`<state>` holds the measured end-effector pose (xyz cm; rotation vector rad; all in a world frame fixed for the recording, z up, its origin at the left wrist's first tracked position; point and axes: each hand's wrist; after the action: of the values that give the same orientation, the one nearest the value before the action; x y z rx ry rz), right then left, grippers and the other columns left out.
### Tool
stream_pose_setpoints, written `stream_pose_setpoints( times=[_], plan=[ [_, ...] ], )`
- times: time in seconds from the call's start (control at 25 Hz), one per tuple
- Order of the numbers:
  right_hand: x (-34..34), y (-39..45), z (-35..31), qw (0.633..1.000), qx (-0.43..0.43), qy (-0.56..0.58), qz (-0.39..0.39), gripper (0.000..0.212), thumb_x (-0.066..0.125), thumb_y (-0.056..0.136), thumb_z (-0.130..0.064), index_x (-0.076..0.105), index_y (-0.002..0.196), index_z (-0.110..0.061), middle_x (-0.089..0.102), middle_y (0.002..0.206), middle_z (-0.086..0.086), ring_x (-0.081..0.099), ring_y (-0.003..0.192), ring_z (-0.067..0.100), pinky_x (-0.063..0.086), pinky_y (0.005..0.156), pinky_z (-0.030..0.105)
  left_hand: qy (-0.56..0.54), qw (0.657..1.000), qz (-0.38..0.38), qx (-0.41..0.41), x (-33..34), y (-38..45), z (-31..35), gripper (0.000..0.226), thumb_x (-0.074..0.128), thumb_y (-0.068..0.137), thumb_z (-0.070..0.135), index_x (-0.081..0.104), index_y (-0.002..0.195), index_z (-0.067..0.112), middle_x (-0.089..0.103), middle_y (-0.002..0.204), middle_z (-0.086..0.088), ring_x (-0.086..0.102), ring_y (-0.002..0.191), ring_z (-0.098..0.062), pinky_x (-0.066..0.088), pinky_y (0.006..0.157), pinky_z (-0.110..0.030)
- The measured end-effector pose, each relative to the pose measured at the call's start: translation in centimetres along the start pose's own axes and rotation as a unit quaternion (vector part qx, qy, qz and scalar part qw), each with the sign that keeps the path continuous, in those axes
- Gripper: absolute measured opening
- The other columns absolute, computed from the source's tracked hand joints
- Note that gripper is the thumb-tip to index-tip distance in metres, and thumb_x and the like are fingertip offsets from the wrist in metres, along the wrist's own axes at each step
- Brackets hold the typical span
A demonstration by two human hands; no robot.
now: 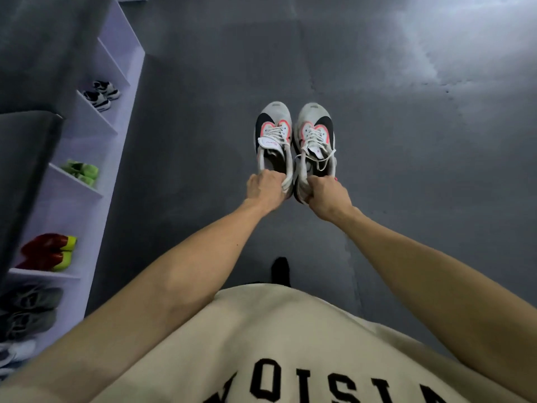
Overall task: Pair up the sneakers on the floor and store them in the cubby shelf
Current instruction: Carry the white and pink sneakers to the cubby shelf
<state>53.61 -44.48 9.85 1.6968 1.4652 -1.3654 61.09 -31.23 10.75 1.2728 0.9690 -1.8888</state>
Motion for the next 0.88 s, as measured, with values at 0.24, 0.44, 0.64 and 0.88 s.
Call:
stream_pose_setpoints(
  times=[0.24, 0.44, 0.64, 0.88],
  plan=[
    [-5.5, 15.3, -0.1, 1.000, -0.004, -0.008, 0.006, 0.012, 0.054, 0.084, -0.011, 0.054, 0.094, -0.005, 0.061, 0.099, 0.018, 0.058, 0.090, 0.041, 0.038, 0.064, 0.036, 0.025, 1.000, 0.010, 0.006, -5.0, 15.6, -1.3, 0.013, 0.066, 0.088, 0.034, 0.066, 0.093, 0.022, 0.068, 0.100, -0.007, 0.063, 0.094, -0.030, 0.043, 0.079, -0.033],
    [-8.2, 28.4, 1.0, 1.000, -0.021, -0.018, 0.005, 0.012, 0.055, 0.086, -0.015, 0.053, 0.093, -0.006, 0.061, 0.098, 0.018, 0.058, 0.088, 0.041, 0.040, 0.064, 0.037, 0.024, 1.000, 0.002, -0.013, -8.2, 28.0, -2.0, 0.014, 0.068, 0.087, 0.033, 0.064, 0.093, 0.022, 0.067, 0.099, -0.005, 0.063, 0.095, -0.028, 0.036, 0.076, -0.029],
    [-11.4, 42.0, 1.7, 0.998, -0.057, -0.030, -0.014, 0.010, 0.056, 0.084, -0.012, 0.054, 0.093, -0.007, 0.061, 0.098, 0.017, 0.059, 0.089, 0.041, 0.040, 0.063, 0.036, 0.007, 0.999, 0.007, -0.052, -10.8, 39.9, -2.6, 0.009, 0.065, 0.088, 0.027, 0.066, 0.094, 0.021, 0.066, 0.098, -0.007, 0.063, 0.093, -0.030, 0.038, 0.077, -0.031],
    [-15.6, 56.0, -1.9, 0.989, -0.132, -0.048, -0.050, 0.011, 0.056, 0.083, -0.010, 0.054, 0.094, -0.006, 0.060, 0.099, 0.018, 0.058, 0.090, 0.041, 0.041, 0.066, 0.037, -0.013, 0.993, 0.024, -0.119, -15.2, 50.5, -6.8, 0.001, 0.062, 0.088, 0.021, 0.062, 0.089, 0.020, 0.065, 0.097, -0.008, 0.063, 0.092, -0.032, 0.033, 0.073, -0.030]
  ],
)
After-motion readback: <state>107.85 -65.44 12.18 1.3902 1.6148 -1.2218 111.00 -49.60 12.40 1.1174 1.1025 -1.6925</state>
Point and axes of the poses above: each hand's wrist, its own y-axis towards the middle knuckle, its own x-axis out of the palm, z = x × y
